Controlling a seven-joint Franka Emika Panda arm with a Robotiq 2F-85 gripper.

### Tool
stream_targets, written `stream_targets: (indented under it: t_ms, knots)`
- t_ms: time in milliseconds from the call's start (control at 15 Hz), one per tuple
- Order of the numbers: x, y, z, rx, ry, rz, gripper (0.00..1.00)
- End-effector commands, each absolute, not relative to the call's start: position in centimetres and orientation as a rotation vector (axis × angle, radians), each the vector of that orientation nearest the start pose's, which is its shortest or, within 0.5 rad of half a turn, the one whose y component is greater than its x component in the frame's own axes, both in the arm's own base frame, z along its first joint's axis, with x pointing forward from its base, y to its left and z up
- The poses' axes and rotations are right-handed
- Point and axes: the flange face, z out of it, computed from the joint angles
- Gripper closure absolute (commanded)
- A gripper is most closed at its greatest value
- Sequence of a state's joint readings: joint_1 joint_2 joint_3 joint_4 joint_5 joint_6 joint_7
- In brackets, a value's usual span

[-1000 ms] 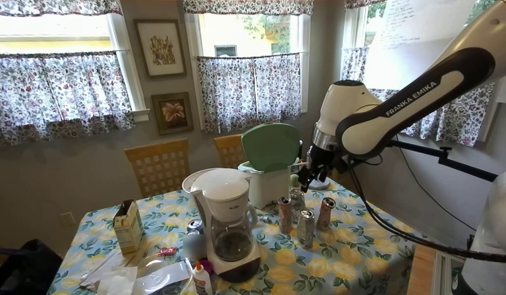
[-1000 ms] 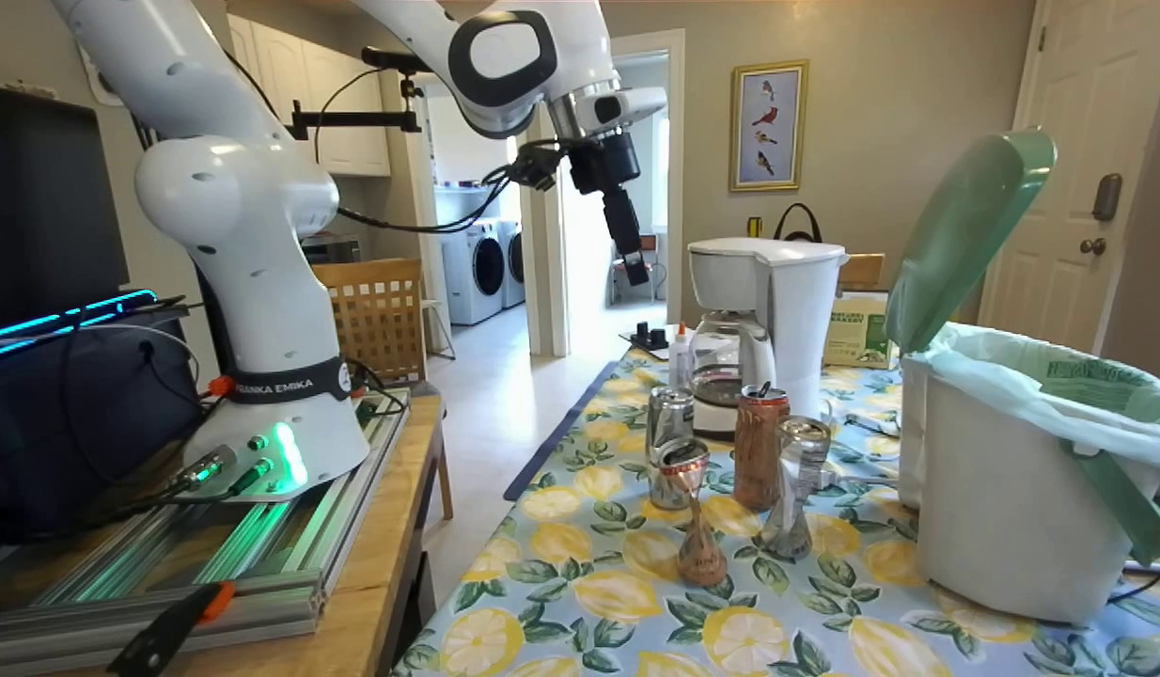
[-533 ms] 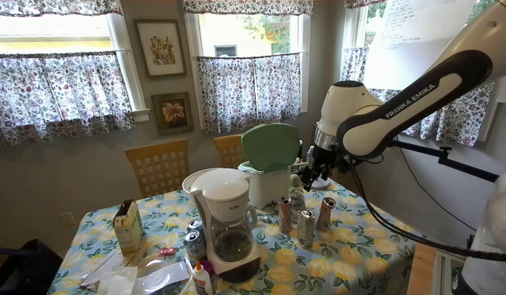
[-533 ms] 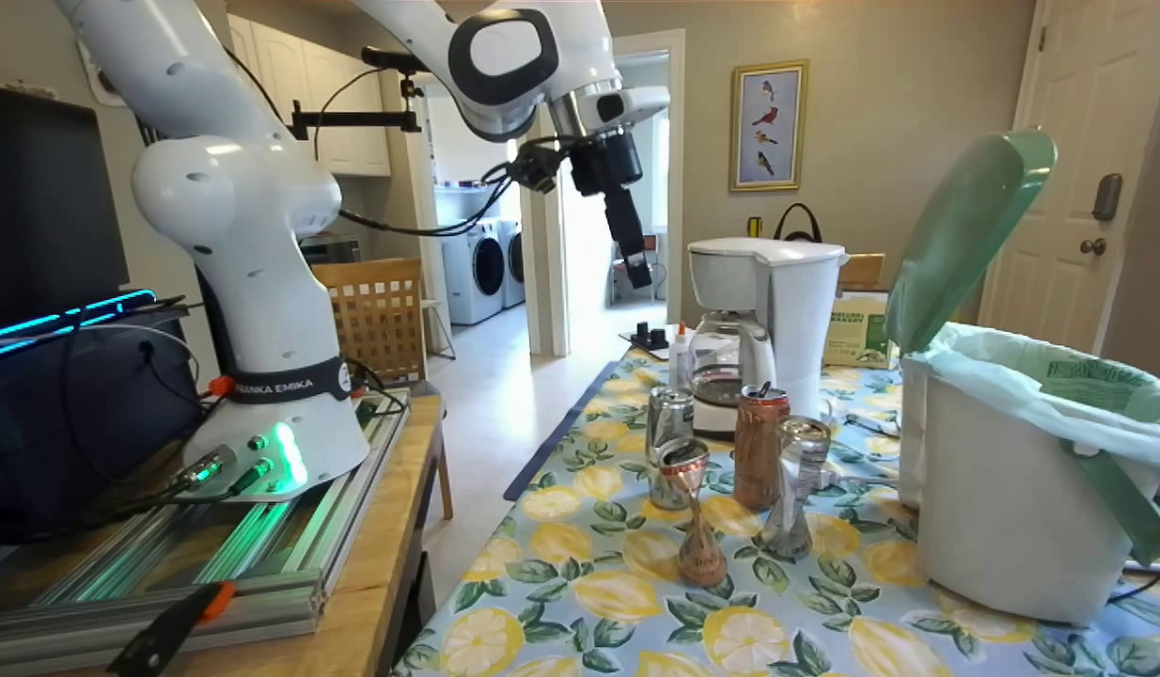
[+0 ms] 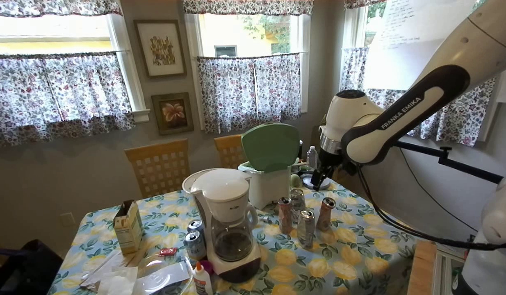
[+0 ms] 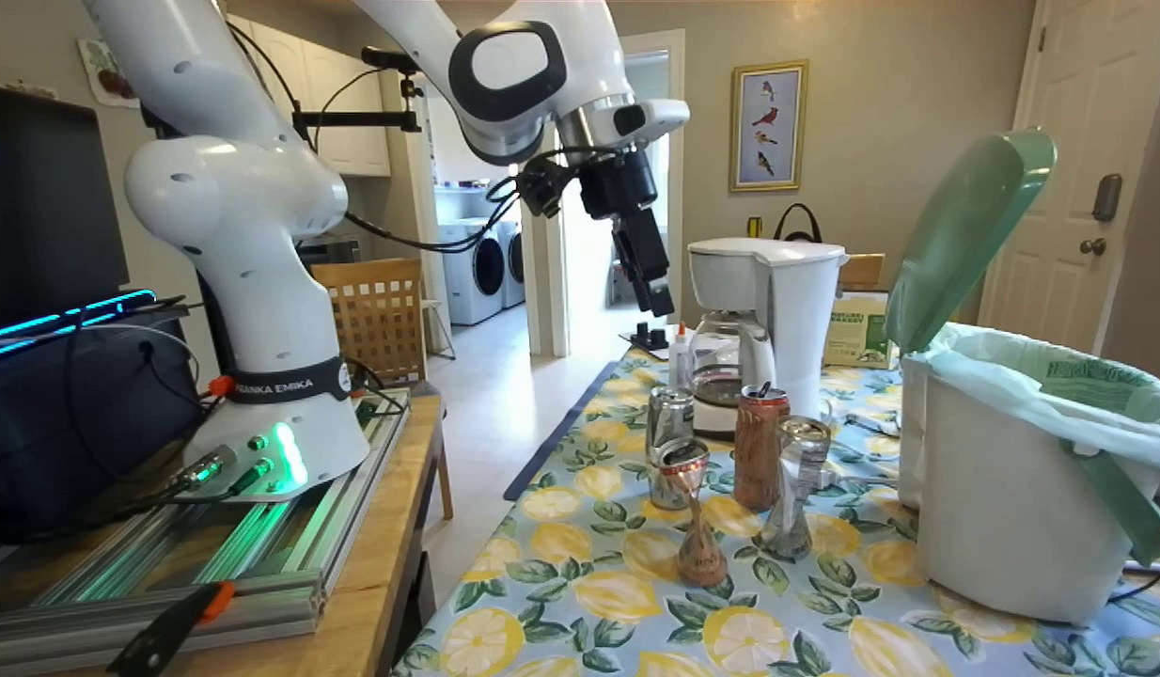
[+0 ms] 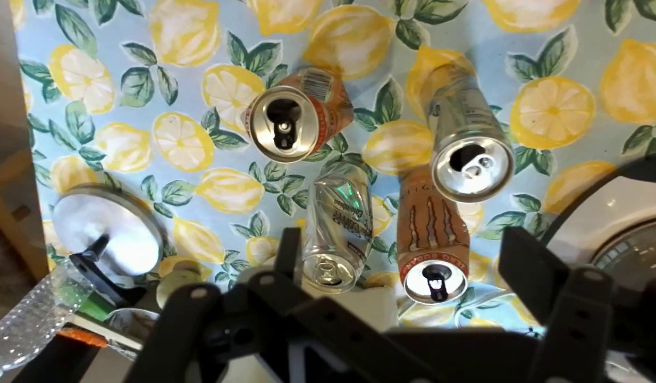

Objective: Drop all the cans on the table

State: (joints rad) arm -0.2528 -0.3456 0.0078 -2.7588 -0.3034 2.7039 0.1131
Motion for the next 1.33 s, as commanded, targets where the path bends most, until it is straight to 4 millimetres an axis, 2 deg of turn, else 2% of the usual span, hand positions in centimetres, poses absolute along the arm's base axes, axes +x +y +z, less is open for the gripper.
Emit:
stream_targets:
  t_ms: [0, 400, 600, 867, 1267]
  knots:
    - [40.1, -10.4, 32.4, -3.326, 0.025, -0.479, 0.35]
    - [40.8, -11.9, 29.3, -3.288, -0.077, -0.584, 0.79]
    - [41.3, -12.5, 28.3, -3.261, -0.042, -0.643, 0.98]
    - [42.0, -12.1, 26.3, -3.204, -0.017, -0.705, 1.00]
    - [43.3, -10.4, 23.9, -3.164, -0.055, -0.713, 1.00]
